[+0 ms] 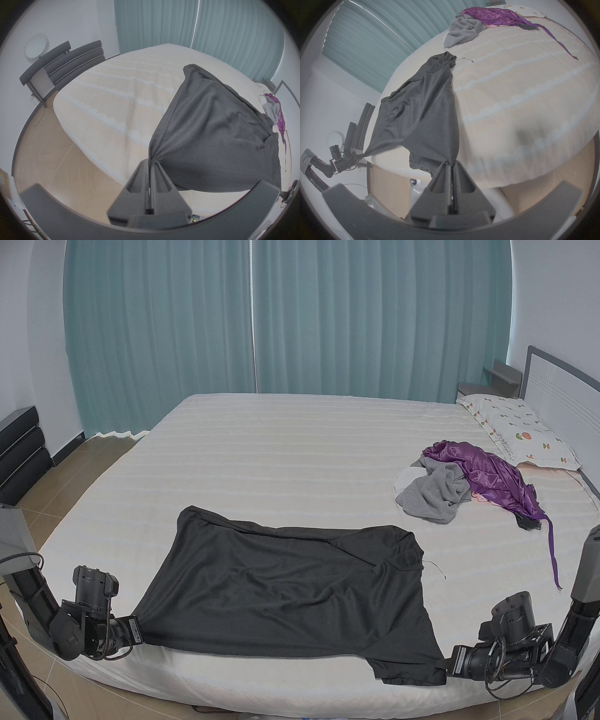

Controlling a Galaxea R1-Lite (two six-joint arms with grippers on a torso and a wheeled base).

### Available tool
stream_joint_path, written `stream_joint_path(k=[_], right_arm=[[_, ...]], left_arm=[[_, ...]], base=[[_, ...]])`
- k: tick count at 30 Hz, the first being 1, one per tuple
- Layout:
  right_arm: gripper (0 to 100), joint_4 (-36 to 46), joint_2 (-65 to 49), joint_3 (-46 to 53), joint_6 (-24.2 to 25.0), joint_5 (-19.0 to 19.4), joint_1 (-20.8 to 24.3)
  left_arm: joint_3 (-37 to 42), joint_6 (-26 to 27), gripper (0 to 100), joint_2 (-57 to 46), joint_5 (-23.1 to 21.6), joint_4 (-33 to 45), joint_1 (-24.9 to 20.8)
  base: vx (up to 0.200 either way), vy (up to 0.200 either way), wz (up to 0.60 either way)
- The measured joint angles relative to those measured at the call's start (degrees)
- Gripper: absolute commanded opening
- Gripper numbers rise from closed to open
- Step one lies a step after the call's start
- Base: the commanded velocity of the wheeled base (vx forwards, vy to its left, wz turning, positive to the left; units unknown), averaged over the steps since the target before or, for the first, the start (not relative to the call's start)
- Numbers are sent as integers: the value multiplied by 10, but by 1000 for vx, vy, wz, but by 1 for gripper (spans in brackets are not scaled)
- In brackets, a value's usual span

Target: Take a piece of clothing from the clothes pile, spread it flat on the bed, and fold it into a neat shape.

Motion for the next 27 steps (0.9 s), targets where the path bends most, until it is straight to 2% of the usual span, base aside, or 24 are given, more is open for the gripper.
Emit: stream_joint_path(k=[9, 19, 27], right_arm=[[0, 131, -81, 3, -39, 2, 9], [0, 172, -99, 3, -59, 3, 18], [0, 186, -87, 3, -71, 3, 28]], left_arm=[[28, 41, 0, -4, 3, 1, -5], [49, 65, 0, -33, 5, 105, -30], [44, 68, 0, -54, 3, 114, -36]], base=[[0, 0, 0], [0, 0, 0], [0, 0, 0]])
